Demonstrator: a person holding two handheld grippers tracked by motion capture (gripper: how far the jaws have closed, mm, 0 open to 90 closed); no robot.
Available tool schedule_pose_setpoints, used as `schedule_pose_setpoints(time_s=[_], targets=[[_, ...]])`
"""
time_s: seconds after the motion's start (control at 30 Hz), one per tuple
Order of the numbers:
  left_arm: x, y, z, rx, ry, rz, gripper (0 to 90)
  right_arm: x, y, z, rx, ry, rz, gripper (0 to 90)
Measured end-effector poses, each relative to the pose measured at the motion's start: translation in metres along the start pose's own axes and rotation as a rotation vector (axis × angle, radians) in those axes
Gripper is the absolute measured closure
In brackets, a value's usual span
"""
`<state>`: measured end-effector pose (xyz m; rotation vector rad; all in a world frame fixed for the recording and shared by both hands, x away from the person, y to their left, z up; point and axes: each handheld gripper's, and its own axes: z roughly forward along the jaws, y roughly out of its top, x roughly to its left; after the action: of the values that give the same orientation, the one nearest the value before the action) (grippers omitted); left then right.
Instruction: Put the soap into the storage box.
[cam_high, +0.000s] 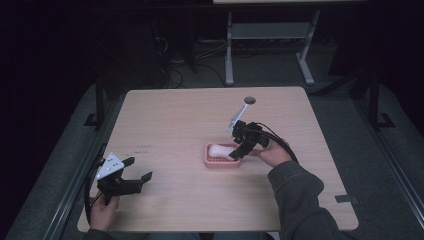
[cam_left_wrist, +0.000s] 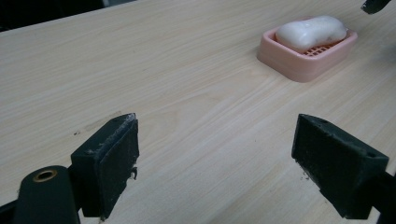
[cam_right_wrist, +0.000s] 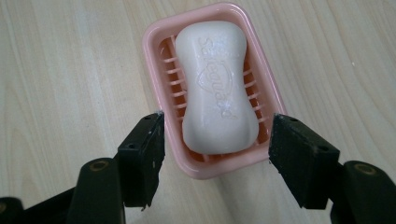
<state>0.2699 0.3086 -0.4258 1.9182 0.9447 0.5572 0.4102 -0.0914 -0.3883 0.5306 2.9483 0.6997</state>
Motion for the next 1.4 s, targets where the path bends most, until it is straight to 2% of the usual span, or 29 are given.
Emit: schedule_pose_setpoints(time_s=[0.27,0.53,0.6,0.7,1.03,1.4], targets=[[0.0,0.0,0.0,-0.003,0.001,-0.006,14.5,0.005,-0.004,-0.008,-0.025,-0.011,-0.009,35.3],[0.0,0.0,0.0,0.001,0.002,-0.002,14.6,0.005,-0.02,-0.012,-0.04,-0.012,0.023,34.8],[0.0,0.0,0.0,0.0,0.002,-0.003,14.5,0.005,-0.023,-0.013,-0.025,-0.01,0.034,34.1],[0.0,0.0,0.0,-0.001,0.002,-0.004,14.5,0.005,-0.026,-0.014,-0.03,-0.015,0.031,34.2],[0.0,0.0,0.0,0.001,0.002,-0.004,14.5,0.005,-0.046,-0.017,-0.048,-0.013,0.074,34.1],[0.0,-0.001,0.0,0.003,0.003,-0.002,14.5,0.007,-0.062,-0.02,-0.053,-0.019,0.097,33.5]])
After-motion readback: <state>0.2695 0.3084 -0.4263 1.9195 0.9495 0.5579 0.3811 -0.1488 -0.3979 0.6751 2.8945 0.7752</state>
